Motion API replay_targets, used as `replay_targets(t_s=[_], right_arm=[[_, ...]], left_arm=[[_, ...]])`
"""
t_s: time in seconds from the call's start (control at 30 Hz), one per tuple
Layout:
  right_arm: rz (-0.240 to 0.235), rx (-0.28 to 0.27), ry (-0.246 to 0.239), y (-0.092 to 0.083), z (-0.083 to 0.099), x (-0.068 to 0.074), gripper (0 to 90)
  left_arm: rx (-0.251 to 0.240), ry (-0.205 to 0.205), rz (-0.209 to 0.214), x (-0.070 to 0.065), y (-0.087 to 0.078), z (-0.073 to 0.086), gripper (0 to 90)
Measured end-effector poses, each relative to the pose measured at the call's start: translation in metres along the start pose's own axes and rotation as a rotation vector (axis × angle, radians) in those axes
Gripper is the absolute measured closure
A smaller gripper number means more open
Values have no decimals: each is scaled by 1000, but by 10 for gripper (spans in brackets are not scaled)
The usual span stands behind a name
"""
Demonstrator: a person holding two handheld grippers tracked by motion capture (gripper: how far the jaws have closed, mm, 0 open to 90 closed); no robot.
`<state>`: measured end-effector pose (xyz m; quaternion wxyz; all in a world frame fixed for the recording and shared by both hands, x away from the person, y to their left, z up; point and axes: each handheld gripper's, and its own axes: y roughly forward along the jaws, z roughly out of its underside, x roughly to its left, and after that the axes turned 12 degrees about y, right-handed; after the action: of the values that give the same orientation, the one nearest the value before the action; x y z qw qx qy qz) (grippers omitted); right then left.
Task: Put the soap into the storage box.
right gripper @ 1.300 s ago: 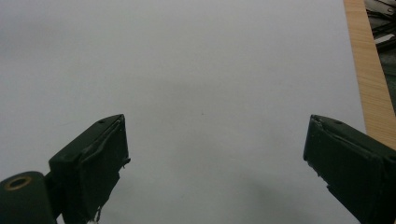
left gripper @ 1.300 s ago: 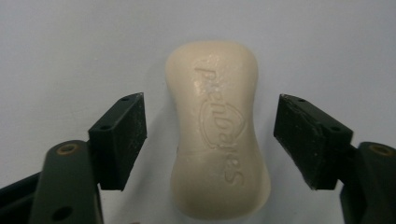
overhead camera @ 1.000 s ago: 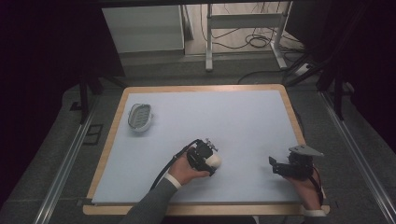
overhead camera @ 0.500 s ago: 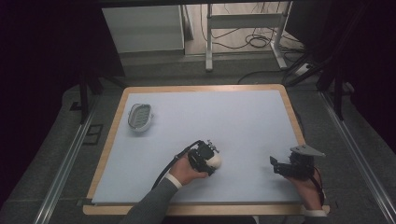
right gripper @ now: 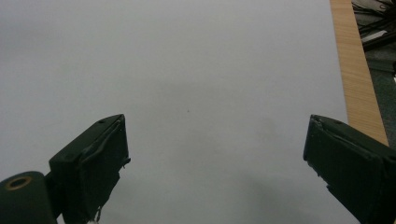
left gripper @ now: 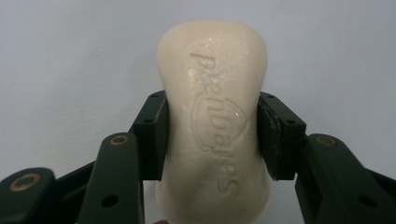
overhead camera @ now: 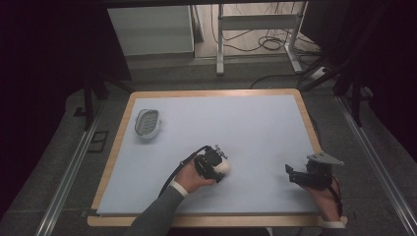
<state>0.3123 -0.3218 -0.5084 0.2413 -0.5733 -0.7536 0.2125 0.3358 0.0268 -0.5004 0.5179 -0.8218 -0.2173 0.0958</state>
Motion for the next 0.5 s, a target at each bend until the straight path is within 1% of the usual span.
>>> replay_targets(t_s=[0.17, 0.27, 0.4, 0.5], right_arm=[[0, 1, 1, 0, 0, -1, 64], [2, 0, 2, 0, 0, -2, 64], [1, 2, 7, 0, 0, -2, 64], [1, 3, 5, 0, 0, -2, 64]], left_arm=[[-36, -26, 11, 5, -8, 4, 496], [-43, -32, 10, 8, -11, 5, 496], [-54, -47, 0, 11, -15, 7, 496], [-51, -58, -8, 15, -17, 8, 496]])
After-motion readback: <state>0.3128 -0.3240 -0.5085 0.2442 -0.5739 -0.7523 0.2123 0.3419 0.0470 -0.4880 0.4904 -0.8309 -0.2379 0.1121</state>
